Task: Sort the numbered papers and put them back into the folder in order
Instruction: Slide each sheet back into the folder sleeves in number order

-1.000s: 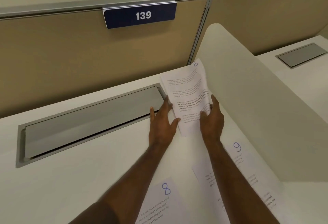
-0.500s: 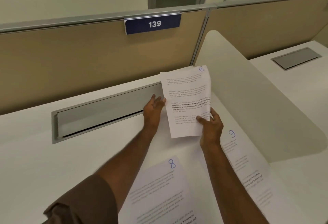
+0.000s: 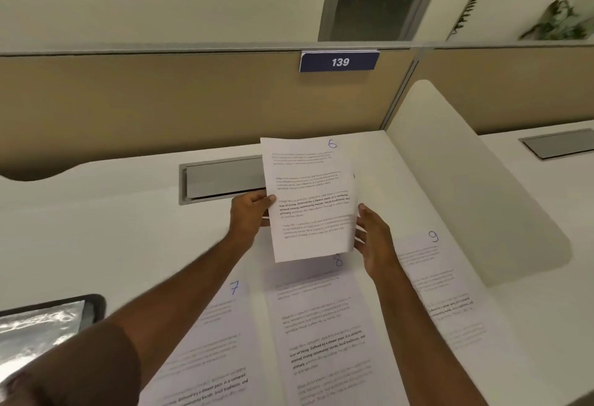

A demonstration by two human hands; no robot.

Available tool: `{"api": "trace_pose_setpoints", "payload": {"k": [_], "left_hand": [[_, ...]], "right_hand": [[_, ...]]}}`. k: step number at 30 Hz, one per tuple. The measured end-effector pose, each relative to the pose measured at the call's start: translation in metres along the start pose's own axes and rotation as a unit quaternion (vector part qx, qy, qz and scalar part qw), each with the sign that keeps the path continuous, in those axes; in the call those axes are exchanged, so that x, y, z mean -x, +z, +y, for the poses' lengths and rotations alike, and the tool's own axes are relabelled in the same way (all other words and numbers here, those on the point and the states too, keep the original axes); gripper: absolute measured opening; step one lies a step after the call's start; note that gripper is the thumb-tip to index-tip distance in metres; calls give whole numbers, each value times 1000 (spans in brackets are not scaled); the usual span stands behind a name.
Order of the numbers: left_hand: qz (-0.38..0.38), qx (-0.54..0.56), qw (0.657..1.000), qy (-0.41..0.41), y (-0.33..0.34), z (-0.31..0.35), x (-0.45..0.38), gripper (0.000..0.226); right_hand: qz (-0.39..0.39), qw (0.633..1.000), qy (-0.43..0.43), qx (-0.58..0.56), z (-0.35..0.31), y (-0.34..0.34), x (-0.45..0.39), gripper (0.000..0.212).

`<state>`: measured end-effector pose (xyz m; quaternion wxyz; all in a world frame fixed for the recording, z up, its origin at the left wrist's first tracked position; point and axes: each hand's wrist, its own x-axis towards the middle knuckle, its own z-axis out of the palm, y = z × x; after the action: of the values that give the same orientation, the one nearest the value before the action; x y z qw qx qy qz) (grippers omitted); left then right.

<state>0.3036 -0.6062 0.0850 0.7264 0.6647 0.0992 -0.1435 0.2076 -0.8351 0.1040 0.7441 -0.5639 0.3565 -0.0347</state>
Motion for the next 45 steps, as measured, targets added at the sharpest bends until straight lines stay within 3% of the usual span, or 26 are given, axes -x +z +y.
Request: {"api": "trace_pose_setpoints", "payload": {"k": [5,10,15,26,34,39,45], "left_hand": [[34,9,999,1,-77,5,41,16],[46,17,999,5,-148,4,90,14],[67,8,998,-4,-220,-2,136,14],[114,34,993,-12,-382,-19,224,10],[135,59,989,-11,-483,-42,276,15],[161,97,982,0,-529,-54,307,9],[180,112,977,8,-561,-68,332,16]], "right_hand": [[-23,996,13,84,-4,27,40,27],[-63,986,-2,155,11,69,78,27],[-116,969,-33,217,39,121,121,9],[-122,954,-63,266,127,223,239,9],[-112,971,-39,209,196,275,333,12],[-68,997,16,10,244,284,412,23],[-52,986,85,-131,307,289,488,39]]}}
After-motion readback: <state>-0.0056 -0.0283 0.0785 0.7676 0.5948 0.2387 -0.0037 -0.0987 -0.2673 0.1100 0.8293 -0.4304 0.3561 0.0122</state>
